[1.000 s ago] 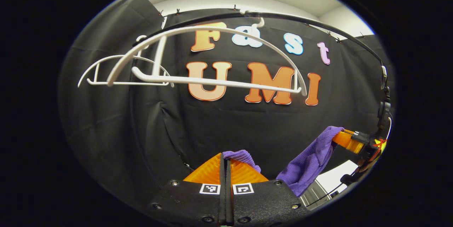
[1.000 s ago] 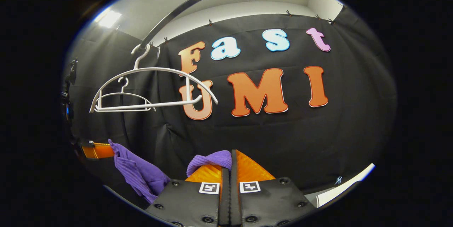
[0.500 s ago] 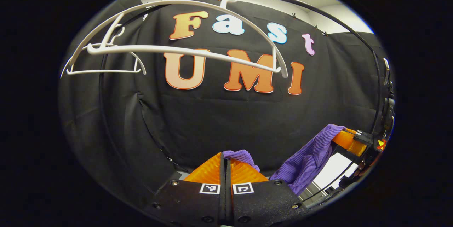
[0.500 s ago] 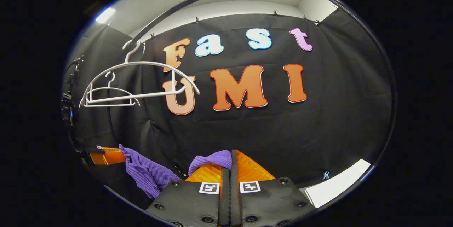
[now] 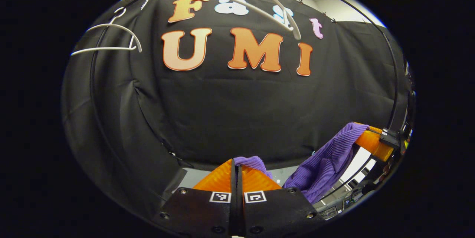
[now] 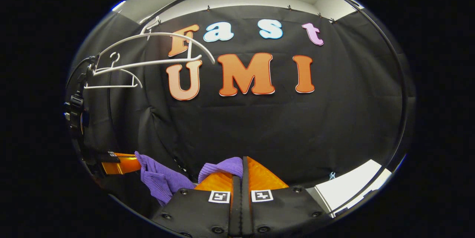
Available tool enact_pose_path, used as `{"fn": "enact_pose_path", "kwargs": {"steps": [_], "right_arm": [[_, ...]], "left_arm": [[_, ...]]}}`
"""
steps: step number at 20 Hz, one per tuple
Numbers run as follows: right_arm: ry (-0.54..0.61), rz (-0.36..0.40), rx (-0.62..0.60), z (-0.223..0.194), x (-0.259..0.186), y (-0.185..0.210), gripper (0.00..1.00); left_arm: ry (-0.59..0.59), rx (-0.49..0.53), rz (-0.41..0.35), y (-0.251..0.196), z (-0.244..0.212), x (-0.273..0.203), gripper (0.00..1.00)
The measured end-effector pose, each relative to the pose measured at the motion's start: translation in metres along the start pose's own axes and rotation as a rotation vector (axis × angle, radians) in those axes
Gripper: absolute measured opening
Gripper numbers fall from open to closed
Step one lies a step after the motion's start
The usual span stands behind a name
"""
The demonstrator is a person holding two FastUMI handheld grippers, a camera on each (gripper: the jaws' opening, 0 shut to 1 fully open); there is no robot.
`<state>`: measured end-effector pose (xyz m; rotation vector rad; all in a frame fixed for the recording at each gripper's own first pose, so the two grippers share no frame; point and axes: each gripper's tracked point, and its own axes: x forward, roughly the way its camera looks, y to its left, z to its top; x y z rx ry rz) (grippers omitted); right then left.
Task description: Grasp the clothes on the hanger with both hands and then place them into the laundry hamper below.
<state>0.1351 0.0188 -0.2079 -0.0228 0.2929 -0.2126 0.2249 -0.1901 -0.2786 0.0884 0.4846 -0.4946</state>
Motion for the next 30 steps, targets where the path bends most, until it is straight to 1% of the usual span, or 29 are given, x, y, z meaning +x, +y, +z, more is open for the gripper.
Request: {"fn": "enact_pose_path", "kwargs": {"steps": [7,13,17,18,21,25,30], "right_arm": [[0.105,-0.020,-0.014,-0.078,0.011,0.020,0.07],[0.217,-0.047,0.010,-0.162,0.024,0.021,0.07],[0.280,-0.061,0.020,-0.214,0.028,0.021,0.08],[0.296,-0.060,0.024,-0.228,0.029,0.022,0.08],[0.358,-0.056,0.035,-0.271,0.030,0.028,0.08],[0.455,-0.052,0.063,-0.332,0.031,0.034,0.07],[0.583,-0.069,0.050,-0.406,0.031,0.028,0.08]], "left_arm": [[0.124,0.008,-0.015,0.019,-0.081,0.026,0.00],[0.290,-0.036,-0.019,0.029,-0.172,0.055,0.00],[0.349,0.007,-0.002,0.029,-0.220,0.073,0.00],[0.365,0.004,-0.001,0.027,-0.230,0.075,0.00],[0.411,0.037,0.015,0.030,-0.267,0.071,0.00],[0.493,-0.031,0.004,0.017,-0.315,0.078,0.00],[0.612,-0.022,0.038,0.015,-0.379,0.079,0.01]]}}
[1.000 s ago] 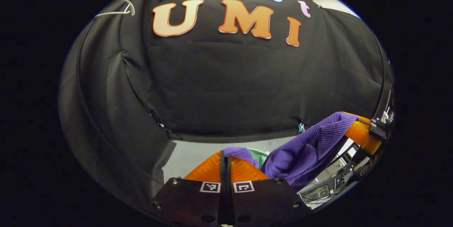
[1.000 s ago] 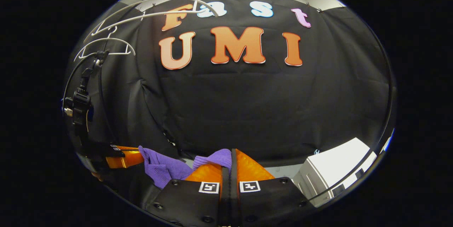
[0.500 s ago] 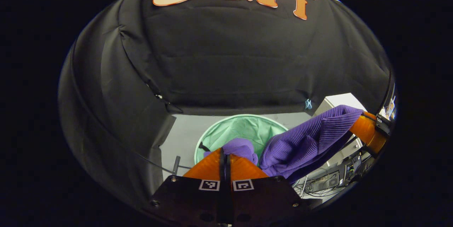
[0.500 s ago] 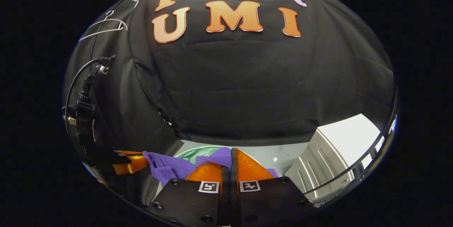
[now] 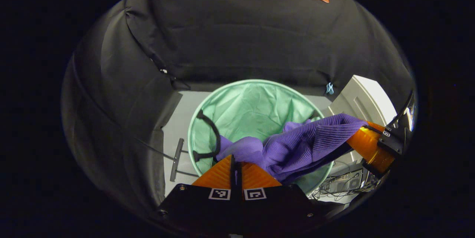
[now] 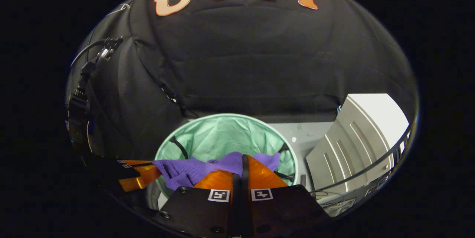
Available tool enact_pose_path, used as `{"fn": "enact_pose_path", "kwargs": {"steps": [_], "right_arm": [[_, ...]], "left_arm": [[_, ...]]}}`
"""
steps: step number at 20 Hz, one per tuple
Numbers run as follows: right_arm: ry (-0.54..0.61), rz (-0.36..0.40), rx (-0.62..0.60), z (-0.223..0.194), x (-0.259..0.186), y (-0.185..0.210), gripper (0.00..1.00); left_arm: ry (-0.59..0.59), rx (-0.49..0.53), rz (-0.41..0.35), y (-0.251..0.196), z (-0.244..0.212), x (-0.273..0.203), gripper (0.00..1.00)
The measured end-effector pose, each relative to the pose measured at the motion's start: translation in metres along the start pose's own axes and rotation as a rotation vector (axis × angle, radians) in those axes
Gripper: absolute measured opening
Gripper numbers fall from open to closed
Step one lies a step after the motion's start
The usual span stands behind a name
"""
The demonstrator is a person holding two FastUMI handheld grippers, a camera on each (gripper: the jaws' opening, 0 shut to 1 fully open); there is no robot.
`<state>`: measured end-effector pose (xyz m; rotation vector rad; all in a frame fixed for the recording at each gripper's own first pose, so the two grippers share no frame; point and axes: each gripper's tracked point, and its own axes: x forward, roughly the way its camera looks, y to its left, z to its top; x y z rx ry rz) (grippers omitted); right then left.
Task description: Grasp the clothes on the hanger with both hands and then place them into the laundry hamper below.
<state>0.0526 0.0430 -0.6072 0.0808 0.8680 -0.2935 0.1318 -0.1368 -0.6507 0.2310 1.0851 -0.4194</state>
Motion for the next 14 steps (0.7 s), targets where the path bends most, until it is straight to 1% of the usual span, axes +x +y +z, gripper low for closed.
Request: {"fn": "enact_pose_path", "kwargs": {"steps": [2,5,9,10,11,13,14], "right_arm": [[0.054,-0.009,0.008,-0.025,0.011,-0.003,0.07],[0.111,-0.030,0.025,-0.054,0.024,-0.014,0.08],[0.201,-0.021,0.067,-0.087,0.030,-0.020,0.09],[0.204,-0.018,0.072,-0.090,0.035,-0.024,0.09],[0.200,-0.012,0.074,-0.090,0.037,-0.026,0.05],[0.177,0.003,0.087,-0.089,0.037,-0.027,0.35],[0.172,-0.001,0.094,-0.087,0.039,-0.031,0.29]], "left_arm": [[0.049,-0.005,0.027,0.006,-0.016,0.010,0.00],[0.076,-0.004,0.047,0.011,-0.025,0.012,0.06],[0.075,-0.029,0.012,0.002,-0.023,0.019,0.07],[0.076,-0.038,0.002,-0.004,-0.022,0.020,0.11],[0.080,-0.042,-0.001,-0.006,-0.024,0.021,0.18],[0.086,-0.042,-0.006,-0.009,-0.031,0.020,0.50],[0.089,-0.042,0.003,-0.008,-0.035,0.020,0.65]]}}
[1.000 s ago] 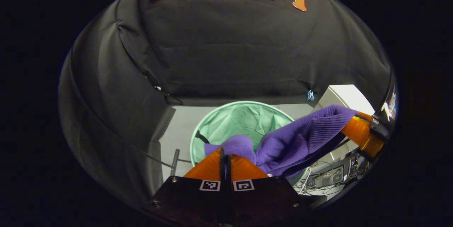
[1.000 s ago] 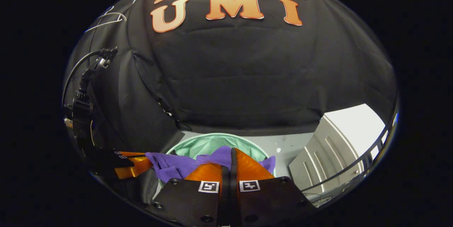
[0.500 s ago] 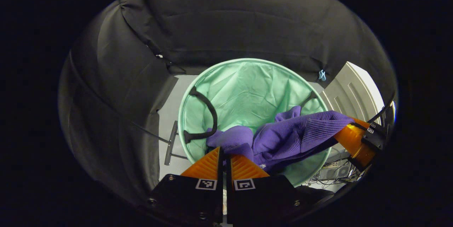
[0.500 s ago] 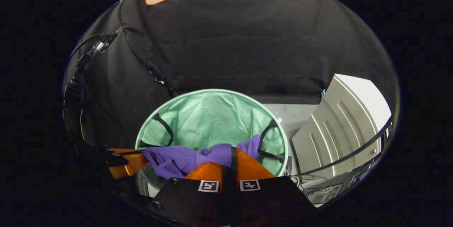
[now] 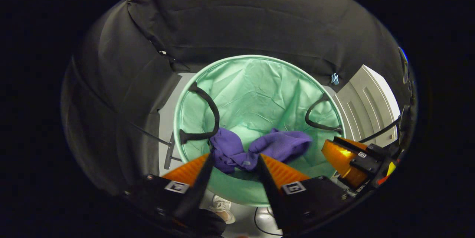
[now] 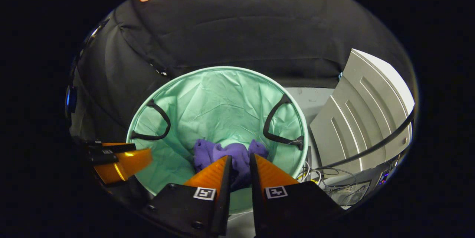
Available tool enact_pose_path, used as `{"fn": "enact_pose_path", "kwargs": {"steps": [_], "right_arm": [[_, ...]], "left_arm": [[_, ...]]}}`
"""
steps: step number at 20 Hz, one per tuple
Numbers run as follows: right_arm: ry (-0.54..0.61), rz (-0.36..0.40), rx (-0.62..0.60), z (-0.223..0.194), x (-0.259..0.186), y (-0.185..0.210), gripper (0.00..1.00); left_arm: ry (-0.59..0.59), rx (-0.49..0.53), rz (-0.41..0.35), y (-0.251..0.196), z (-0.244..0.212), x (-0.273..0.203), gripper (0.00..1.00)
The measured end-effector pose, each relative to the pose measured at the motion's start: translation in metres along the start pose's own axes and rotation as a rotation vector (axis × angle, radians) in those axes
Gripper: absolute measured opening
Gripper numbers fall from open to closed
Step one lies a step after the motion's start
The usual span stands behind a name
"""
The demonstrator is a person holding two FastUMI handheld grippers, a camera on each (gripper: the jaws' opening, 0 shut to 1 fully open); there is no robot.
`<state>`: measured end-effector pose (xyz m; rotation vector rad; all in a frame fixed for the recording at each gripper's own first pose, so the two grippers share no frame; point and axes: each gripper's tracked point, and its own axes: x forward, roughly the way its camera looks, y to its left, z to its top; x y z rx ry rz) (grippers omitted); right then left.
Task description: Grasp the clothes on the hanger with both hands and then place them into the laundry hamper below.
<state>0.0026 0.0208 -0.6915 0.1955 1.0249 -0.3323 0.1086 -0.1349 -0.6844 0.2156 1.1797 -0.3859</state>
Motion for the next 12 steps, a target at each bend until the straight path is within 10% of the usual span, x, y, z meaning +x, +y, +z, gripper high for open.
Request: {"fn": "enact_pose_path", "kwargs": {"steps": [2,7,12], "right_arm": [[0.003,0.016,0.018,0.004,0.005,-0.002,0.36],[-0.051,0.008,-0.006,0.033,-0.005,-0.016,0.96],[-0.212,0.016,-0.065,0.106,-0.062,-0.020,0.99]], "left_arm": [[0.003,-0.010,0.004,-0.005,0.000,0.002,0.97],[-0.077,-0.020,0.047,-0.010,0.025,-0.017,0.96],[-0.240,-0.089,0.036,-0.022,0.080,-0.069,0.96]]}}
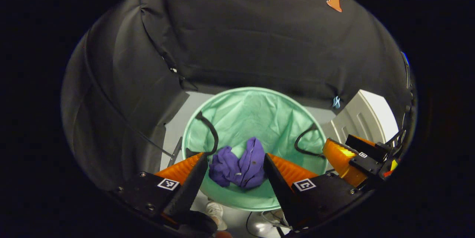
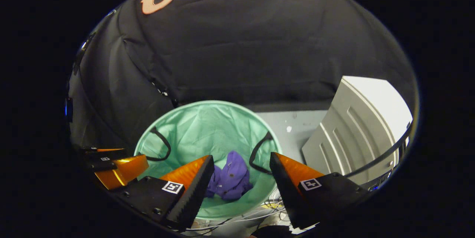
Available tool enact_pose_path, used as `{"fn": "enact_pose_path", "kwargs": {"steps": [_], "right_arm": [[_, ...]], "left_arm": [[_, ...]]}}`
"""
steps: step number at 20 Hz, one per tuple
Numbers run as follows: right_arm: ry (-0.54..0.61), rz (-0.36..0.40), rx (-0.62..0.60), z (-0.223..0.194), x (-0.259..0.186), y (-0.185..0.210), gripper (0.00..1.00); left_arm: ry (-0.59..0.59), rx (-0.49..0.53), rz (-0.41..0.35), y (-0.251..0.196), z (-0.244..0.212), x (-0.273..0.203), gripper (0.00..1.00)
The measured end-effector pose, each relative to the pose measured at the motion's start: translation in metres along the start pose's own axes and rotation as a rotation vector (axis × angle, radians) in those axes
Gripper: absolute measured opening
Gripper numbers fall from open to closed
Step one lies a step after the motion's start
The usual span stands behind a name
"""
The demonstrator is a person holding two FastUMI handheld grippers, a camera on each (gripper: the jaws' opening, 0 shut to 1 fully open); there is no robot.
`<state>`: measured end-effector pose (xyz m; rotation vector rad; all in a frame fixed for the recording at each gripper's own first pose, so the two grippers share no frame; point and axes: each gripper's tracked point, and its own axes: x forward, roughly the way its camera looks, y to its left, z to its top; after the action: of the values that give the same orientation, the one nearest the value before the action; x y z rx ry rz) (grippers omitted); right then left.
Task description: Grasp the clothes on the hanger with both hands and then place them into the laundry hamper below.
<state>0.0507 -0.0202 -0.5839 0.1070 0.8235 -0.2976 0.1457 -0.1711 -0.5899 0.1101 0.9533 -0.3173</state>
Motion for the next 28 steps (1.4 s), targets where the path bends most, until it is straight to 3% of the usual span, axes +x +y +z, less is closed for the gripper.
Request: {"fn": "enact_pose_path", "kwargs": {"steps": [6,16,17,24,28], "right_arm": [[-0.172,0.027,-0.016,0.092,-0.072,-0.001,0.98],[-0.458,0.084,-0.075,0.231,-0.242,-0.023,0.98],[-0.485,0.086,-0.081,0.240,-0.257,-0.026,0.89],[-0.613,0.079,-0.075,0.262,-0.345,-0.048,0.89],[-0.671,0.092,-0.086,0.272,-0.389,-0.048,0.89]], "left_arm": [[-0.224,-0.024,0.005,-0.006,0.084,-0.096,0.96],[-0.565,-0.032,0.021,-0.004,0.159,-0.259,0.97],[-0.595,-0.026,0.024,-0.005,0.164,-0.274,0.96],[-0.727,0.024,0.000,-0.025,0.181,-0.367,0.95],[-0.808,0.039,0.029,-0.023,0.182,-0.416,0.94]]}}
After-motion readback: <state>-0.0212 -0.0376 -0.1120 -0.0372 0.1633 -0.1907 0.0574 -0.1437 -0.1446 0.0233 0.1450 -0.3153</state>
